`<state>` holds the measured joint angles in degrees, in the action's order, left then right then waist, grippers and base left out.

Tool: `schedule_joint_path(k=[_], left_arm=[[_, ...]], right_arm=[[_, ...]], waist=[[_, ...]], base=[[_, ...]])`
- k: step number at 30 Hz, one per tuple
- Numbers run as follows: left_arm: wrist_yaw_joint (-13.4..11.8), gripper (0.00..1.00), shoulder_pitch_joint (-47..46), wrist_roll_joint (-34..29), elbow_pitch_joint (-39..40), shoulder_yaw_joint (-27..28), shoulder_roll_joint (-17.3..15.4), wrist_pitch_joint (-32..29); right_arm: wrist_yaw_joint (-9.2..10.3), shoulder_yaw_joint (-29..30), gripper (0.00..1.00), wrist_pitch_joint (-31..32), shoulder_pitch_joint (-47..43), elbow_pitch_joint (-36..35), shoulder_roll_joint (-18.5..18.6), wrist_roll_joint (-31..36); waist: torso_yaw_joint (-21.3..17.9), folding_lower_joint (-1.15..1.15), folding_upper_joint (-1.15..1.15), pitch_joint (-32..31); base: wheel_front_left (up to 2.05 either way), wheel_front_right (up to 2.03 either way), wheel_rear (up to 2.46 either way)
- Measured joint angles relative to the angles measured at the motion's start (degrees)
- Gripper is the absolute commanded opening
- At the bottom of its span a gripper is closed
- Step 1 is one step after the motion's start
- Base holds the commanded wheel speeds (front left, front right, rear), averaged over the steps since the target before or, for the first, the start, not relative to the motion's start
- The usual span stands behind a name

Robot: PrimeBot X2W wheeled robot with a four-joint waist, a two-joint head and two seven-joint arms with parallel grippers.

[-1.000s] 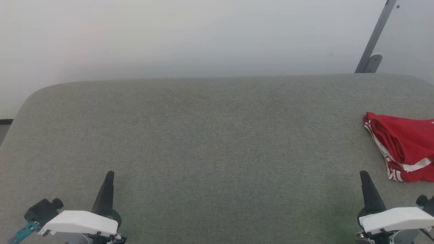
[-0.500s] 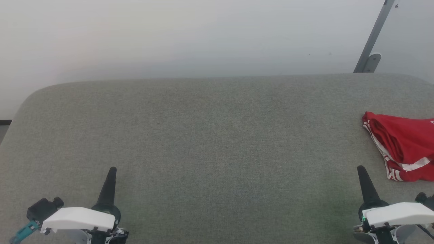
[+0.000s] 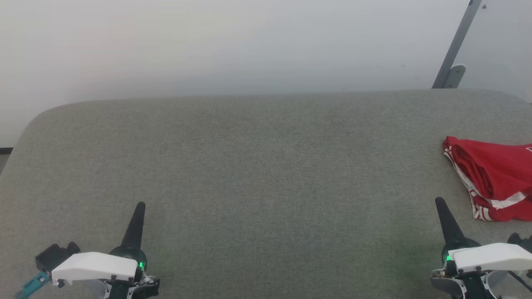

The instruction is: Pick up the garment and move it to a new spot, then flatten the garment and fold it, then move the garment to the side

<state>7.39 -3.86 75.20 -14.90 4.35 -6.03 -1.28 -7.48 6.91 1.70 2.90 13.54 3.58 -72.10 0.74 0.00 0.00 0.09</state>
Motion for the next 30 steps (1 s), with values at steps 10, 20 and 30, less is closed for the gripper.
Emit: schedule_joint_path(k=[10,20,30], left_arm=[[0.0,0.00,-0.7,3.7,0.2,0.5,0.8,-1.2],[0.0,0.00,-1.0,7.6,0.3,1.0,1.4,-2.3],[0.0,0.00,-1.3,11.1,0.5,1.5,2.2,-3.5]], right_arm=[[0.00,-0.1,0.00,1.1,0.9,0.1,-0.1,-4.4],[0.00,-0.2,0.00,2.3,1.4,0.1,-0.2,-9.0],[0.00,-0.2,0.00,3.2,2.1,0.2,-0.3,-13.2]], waist=[[-0.1,0.00,0.00,0.0],[-0.3,0.00,0.00,0.0],[-0.5,0.00,0.00,0.1]], base=[[0.00,0.00,0.00],[0.00,0.00,0.00],[0.00,0.00,0.00]])
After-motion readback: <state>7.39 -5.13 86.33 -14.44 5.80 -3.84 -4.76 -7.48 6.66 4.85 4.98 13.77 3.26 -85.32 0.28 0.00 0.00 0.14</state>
